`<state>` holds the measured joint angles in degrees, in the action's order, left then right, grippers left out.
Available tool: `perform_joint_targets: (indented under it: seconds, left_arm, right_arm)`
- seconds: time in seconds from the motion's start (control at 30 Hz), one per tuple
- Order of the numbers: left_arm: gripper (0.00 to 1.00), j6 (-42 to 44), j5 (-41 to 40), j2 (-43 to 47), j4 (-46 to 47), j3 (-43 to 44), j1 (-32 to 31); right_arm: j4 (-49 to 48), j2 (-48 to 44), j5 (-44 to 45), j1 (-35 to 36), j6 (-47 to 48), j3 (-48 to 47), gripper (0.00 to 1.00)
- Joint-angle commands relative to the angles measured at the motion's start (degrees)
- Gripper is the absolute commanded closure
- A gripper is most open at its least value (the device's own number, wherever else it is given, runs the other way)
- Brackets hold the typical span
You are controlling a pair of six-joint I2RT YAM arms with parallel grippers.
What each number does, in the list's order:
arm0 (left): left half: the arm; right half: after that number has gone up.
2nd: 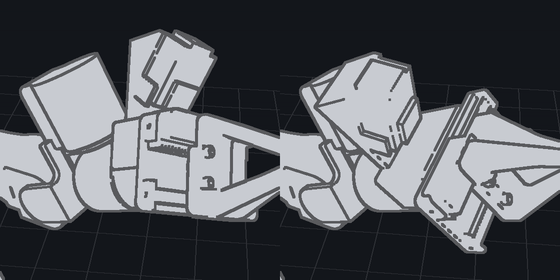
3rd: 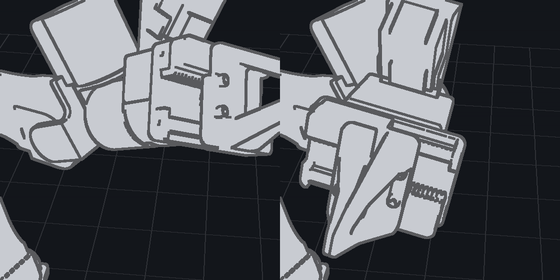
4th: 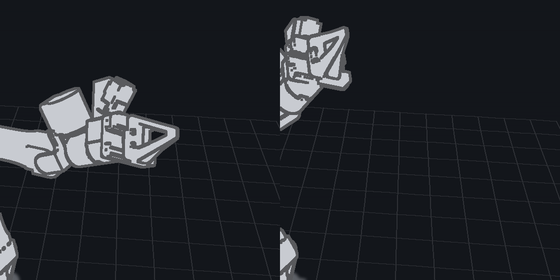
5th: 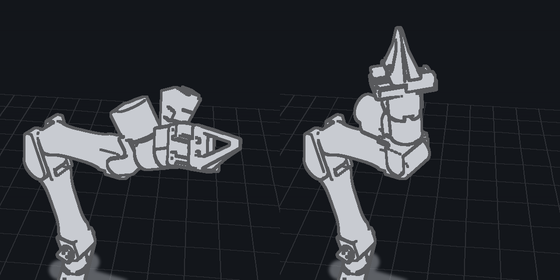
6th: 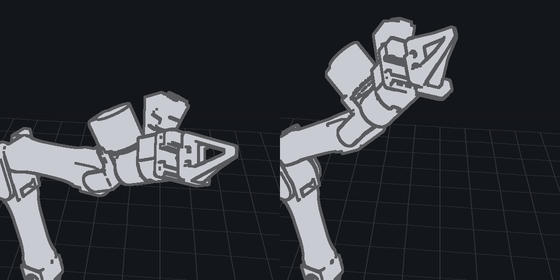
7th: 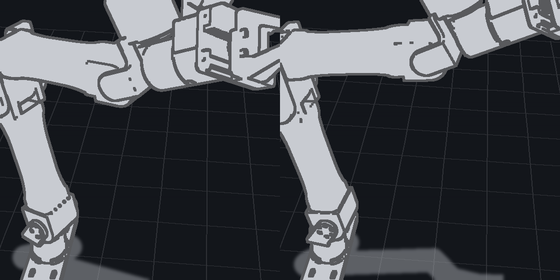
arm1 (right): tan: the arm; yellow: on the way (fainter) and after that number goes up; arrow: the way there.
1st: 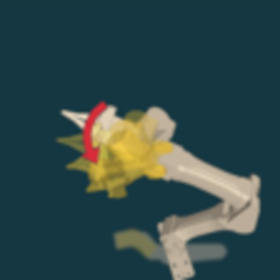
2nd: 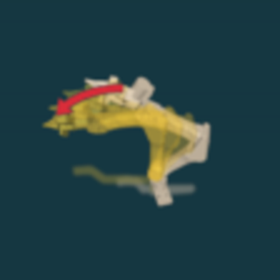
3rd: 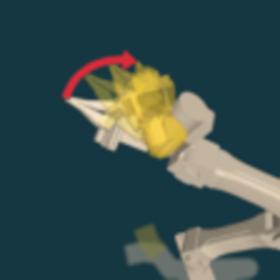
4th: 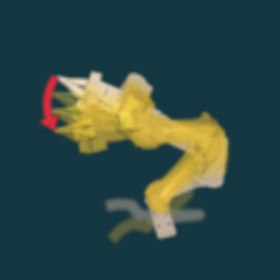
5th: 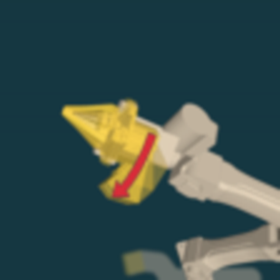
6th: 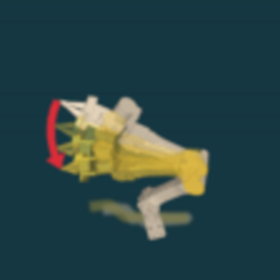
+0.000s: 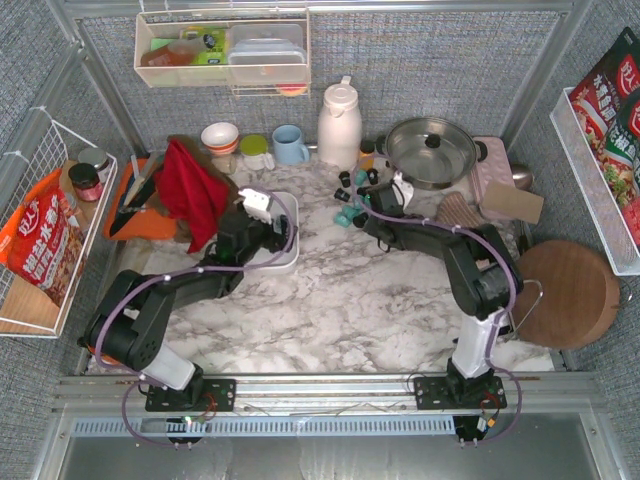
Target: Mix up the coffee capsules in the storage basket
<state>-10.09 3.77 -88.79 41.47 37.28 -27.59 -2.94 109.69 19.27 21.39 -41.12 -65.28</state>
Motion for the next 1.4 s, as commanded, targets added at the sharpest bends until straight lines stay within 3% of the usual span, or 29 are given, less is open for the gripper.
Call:
perform_joint_targets:
  seconds: [0.0, 0.17, 0.3, 0.47, 0.6, 0.97, 1.23, 1.37]
  left_arm:
    - [0.01, 9.3, 6.6, 1.5, 5.8, -2.2, -2.7]
    - [0.01, 18.6, 9.9, 1.9, 11.2, -4.6, -7.7]
    - [0.01, 23.1, 12.7, 0.3, 15.3, -5.1, -11.0]
    - [0.01, 29.2, 18.3, -2.6, 25.4, -8.5, -13.1]
    - [0.01, 32.2, 19.5, -4.5, 36.2, -12.3, -14.0]
    - [0.01, 35.5, 9.8, -5.7, 38.4, -12.1, -14.6]
    - [0.01, 38.3, 11.4, -5.5, 42.2, -13.3, -16.4]
    - [0.08, 40.1, 13.2, -6.0, 43.6, -13.7, -17.8]
  right_arm:
    - [-7.0, -6.7, -5.1, 0.1, 6.6, 4.9, 0.82]
    - [-10.9, -15.5, -14.6, 0.5, 14.0, 13.1, 0.83]
    - [-20.3, -20.3, -29.0, 0.7, 18.3, 19.6, 0.83]
    - [-37.6, -22.1, -41.9, 2.5, 15.9, 26.8, 0.83]
    - [-41.3, -21.2, -47.1, 3.9, 14.2, 26.1, 0.83]
    - [-32.7, -25.3, -48.1, 9.3, 20.4, 23.0, 0.83]
    - [-27.4, -25.9, -48.0, 10.8, 22.3, 20.6, 0.82]
    - [-27.7, -25.6, -47.6, 11.0, 22.2, 20.8, 0.81]
